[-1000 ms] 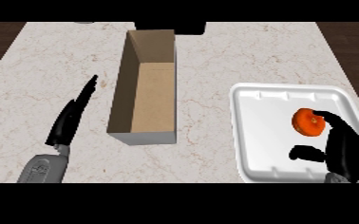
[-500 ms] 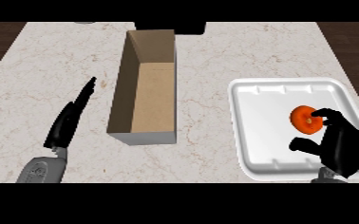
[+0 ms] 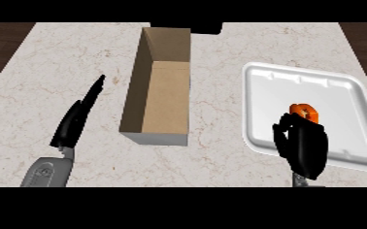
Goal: Pick the squash from the tray and place it in the cardboard box
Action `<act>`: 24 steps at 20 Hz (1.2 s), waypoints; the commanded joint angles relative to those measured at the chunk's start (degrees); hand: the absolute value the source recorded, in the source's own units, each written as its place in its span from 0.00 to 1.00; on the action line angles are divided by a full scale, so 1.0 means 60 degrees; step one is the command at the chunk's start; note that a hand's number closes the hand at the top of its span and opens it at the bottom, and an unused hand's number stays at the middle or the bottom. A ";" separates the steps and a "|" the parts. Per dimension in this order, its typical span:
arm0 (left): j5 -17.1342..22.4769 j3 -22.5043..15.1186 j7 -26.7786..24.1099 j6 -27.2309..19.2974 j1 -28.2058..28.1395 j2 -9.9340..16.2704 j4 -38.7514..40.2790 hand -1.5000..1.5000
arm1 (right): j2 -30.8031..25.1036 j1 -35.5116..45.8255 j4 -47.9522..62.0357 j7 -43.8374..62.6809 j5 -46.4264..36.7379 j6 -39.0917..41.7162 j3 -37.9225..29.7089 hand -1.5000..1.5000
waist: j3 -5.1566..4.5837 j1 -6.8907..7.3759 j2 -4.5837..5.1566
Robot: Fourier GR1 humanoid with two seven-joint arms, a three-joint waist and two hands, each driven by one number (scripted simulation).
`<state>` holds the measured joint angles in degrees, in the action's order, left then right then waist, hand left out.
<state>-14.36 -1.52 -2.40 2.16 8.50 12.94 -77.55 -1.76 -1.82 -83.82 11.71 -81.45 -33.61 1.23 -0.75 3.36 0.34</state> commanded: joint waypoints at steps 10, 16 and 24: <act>-0.0153 -0.0574 0.0061 0.0380 0.0582 -0.0268 0.0323 0.50 | 0.0292 0.3050 0.0054 0.3335 -0.0753 0.3793 0.5640 1.00 | 0.0047 0.0892 -0.0072; -0.0222 -0.0455 0.0115 0.0278 0.0558 -0.0177 0.0453 0.50 | 0.0293 0.4875 -0.0912 0.6349 -0.0515 0.5672 0.6489 1.00 | 0.0053 0.0649 -0.0206; -0.0109 -0.0157 0.0137 0.0216 0.0953 -0.0149 0.0784 0.50 | 0.0292 0.7643 -0.1432 1.0153 0.0690 0.7466 0.6916 1.00 | 0.0068 0.0385 -0.0104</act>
<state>-15.18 -3.38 -1.60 3.43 12.79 11.53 -74.02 -0.28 36.12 -91.37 60.37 -80.51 5.69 42.18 -0.38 6.57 -0.57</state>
